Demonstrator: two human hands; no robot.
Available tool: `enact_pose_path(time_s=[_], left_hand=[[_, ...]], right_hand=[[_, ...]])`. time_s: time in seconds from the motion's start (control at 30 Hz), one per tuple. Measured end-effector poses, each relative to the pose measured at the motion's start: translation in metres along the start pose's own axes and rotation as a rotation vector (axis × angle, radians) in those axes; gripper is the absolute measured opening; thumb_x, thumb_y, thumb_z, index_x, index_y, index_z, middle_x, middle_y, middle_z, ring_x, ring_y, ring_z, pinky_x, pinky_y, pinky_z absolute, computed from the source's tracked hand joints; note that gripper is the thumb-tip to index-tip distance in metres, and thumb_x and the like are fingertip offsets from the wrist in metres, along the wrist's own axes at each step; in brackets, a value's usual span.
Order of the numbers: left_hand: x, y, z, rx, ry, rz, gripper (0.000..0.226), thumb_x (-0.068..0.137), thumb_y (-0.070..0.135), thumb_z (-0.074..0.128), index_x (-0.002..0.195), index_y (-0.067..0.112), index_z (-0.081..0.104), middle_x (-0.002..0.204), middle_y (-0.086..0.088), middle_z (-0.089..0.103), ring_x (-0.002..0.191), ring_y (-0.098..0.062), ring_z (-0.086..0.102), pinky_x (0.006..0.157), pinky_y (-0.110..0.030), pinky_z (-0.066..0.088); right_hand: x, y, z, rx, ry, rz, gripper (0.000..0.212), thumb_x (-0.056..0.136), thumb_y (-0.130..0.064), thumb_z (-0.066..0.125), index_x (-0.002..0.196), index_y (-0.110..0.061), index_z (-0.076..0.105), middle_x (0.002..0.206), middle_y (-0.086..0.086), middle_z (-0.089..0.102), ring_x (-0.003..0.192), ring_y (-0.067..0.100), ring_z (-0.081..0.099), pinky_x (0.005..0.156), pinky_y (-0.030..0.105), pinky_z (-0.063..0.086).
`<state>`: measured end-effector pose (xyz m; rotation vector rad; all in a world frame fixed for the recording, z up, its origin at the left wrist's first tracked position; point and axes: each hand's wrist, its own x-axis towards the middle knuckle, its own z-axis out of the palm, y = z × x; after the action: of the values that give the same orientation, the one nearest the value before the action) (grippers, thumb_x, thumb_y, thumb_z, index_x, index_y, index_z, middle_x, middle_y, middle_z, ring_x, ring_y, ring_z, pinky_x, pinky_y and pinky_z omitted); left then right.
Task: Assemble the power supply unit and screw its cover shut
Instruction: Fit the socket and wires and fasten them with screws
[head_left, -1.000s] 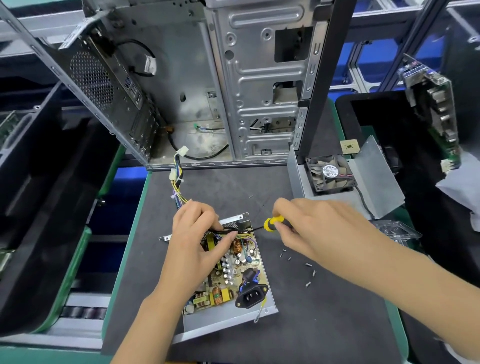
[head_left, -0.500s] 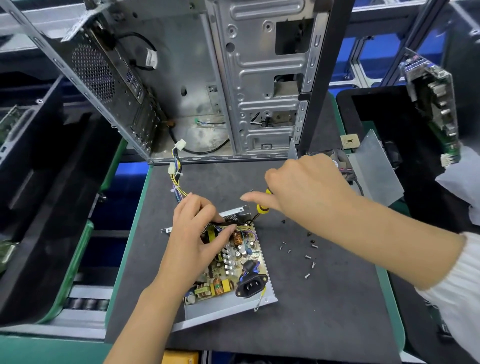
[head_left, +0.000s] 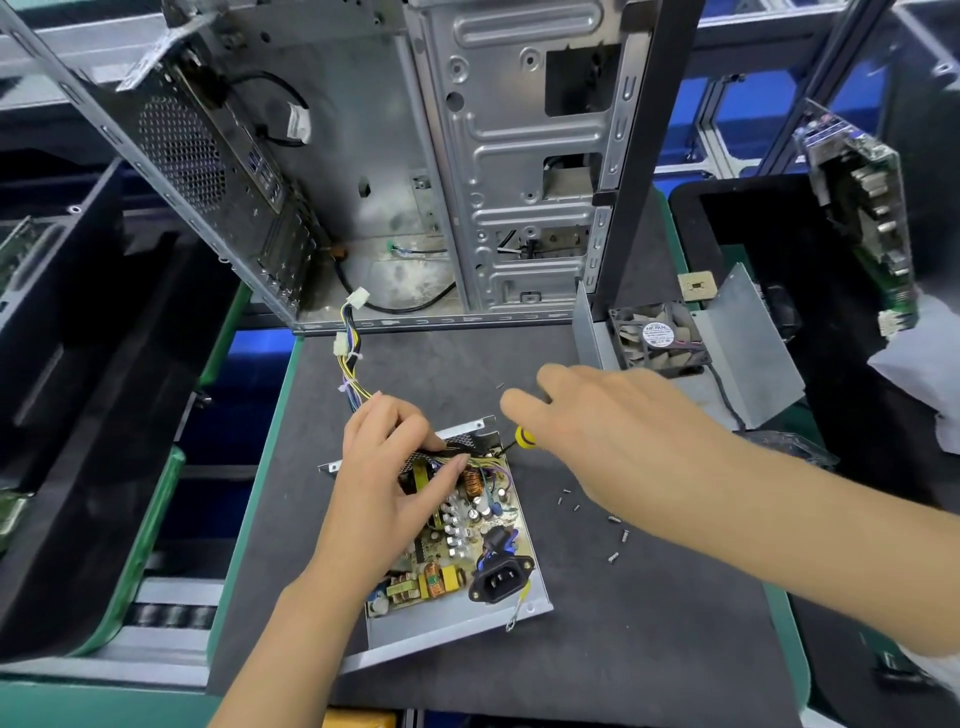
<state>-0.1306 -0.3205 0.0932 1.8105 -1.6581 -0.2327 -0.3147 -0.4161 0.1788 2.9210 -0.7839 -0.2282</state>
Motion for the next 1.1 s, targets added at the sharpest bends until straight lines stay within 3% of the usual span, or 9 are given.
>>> enact_pose_path(time_s=[0.2, 0.4, 0.53, 0.6, 0.67, 0.73, 0.83, 0.93, 1.1], left_hand=[[-0.001, -0.001, -0.001, -0.003, -0.011, 0.011, 0.024, 0.079, 0.025, 0.073, 0.077, 0.007, 0.057, 0.086, 0.000, 0.049, 0.087, -0.020, 0.049, 0.088, -0.037, 0.041], [-0.002, -0.002, -0.003, -0.017, -0.039, 0.014, 0.030, 0.082, 0.039, 0.066, 0.082, 0.010, 0.057, 0.089, 0.002, 0.047, 0.089, -0.018, 0.048, 0.090, -0.037, 0.041], [-0.002, 0.004, -0.006, 0.137, -0.139, 0.034, 0.058, 0.073, 0.065, 0.063, 0.101, 0.015, 0.055, 0.097, 0.006, 0.043, 0.095, -0.017, 0.044, 0.099, -0.035, 0.034], [0.001, 0.008, -0.007, 0.294, -0.184, 0.055, 0.073, 0.067, 0.071, 0.061, 0.116, 0.018, 0.048, 0.103, 0.007, 0.042, 0.098, -0.017, 0.045, 0.100, -0.035, 0.032], [0.006, 0.012, -0.008, 0.431, -0.239, 0.032, 0.086, 0.061, 0.075, 0.060, 0.128, 0.022, 0.047, 0.107, 0.005, 0.046, 0.100, -0.019, 0.049, 0.100, -0.039, 0.033], [0.010, 0.013, -0.006, 0.509, -0.279, 0.019, 0.083, 0.059, 0.077, 0.060, 0.122, 0.023, 0.058, 0.105, 0.003, 0.052, 0.100, -0.022, 0.054, 0.103, -0.047, 0.032], [0.008, 0.010, -0.001, 0.518, -0.259, -0.019, 0.068, 0.062, 0.071, 0.069, 0.111, 0.023, 0.066, 0.100, 0.005, 0.058, 0.106, -0.023, 0.055, 0.113, -0.053, 0.022], [0.011, 0.012, 0.007, 0.525, -0.239, -0.103, 0.062, 0.062, 0.072, 0.070, 0.102, 0.024, 0.066, 0.094, 0.006, 0.056, 0.105, -0.022, 0.052, 0.111, -0.047, 0.022], [0.023, 0.017, 0.013, 0.654, -0.330, -0.192, 0.055, 0.065, 0.078, 0.062, 0.097, 0.032, 0.063, 0.089, 0.012, 0.060, 0.100, -0.015, 0.049, 0.088, -0.035, 0.019]], right_hand=[[0.036, 0.005, -0.013, -0.053, 0.054, -0.013, 0.032, 0.091, -0.029, 0.059, 0.082, -0.016, 0.031, 0.059, -0.002, 0.024, 0.049, 0.021, 0.020, 0.043, 0.028, 0.011], [0.049, 0.005, -0.018, -0.102, 0.103, -0.062, 0.056, 0.095, -0.042, 0.049, 0.056, -0.015, 0.020, 0.054, 0.000, 0.022, 0.046, 0.016, 0.017, 0.046, 0.023, 0.012], [0.046, 0.006, -0.018, -0.210, 0.077, -0.096, 0.055, 0.097, -0.044, 0.042, 0.056, -0.013, 0.024, 0.053, 0.003, 0.028, 0.046, 0.016, 0.023, 0.045, 0.024, 0.013], [0.044, 0.008, -0.016, -0.201, 0.030, -0.157, 0.051, 0.096, -0.047, 0.045, 0.061, -0.011, 0.031, 0.064, 0.007, 0.043, 0.055, 0.022, 0.043, 0.045, 0.024, 0.014], [0.042, 0.011, -0.013, -0.134, -0.018, -0.214, 0.030, 0.094, -0.043, 0.051, 0.085, -0.014, 0.048, 0.079, 0.005, 0.050, 0.075, 0.029, 0.059, 0.043, 0.025, 0.015], [0.042, 0.013, -0.012, -0.062, -0.049, -0.230, 0.019, 0.092, -0.029, 0.054, 0.104, -0.018, 0.044, 0.073, 0.003, 0.042, 0.065, 0.023, 0.053, 0.042, 0.027, 0.016], [0.046, 0.016, -0.013, -0.059, -0.069, -0.232, 0.020, 0.088, -0.013, 0.055, 0.092, -0.020, 0.036, 0.067, -0.003, 0.028, 0.049, 0.014, 0.026, 0.043, 0.027, 0.015], [0.045, 0.014, -0.016, -0.106, -0.021, -0.224, 0.024, 0.083, -0.003, 0.054, 0.086, -0.018, 0.035, 0.063, -0.002, 0.026, 0.046, 0.014, 0.021, 0.042, 0.026, 0.013], [0.041, 0.003, -0.011, -0.144, -0.007, -0.195, 0.041, 0.093, -0.022, 0.054, 0.063, -0.016, 0.027, 0.057, -0.002, 0.022, 0.054, 0.021, 0.027, 0.043, 0.024, 0.013]])
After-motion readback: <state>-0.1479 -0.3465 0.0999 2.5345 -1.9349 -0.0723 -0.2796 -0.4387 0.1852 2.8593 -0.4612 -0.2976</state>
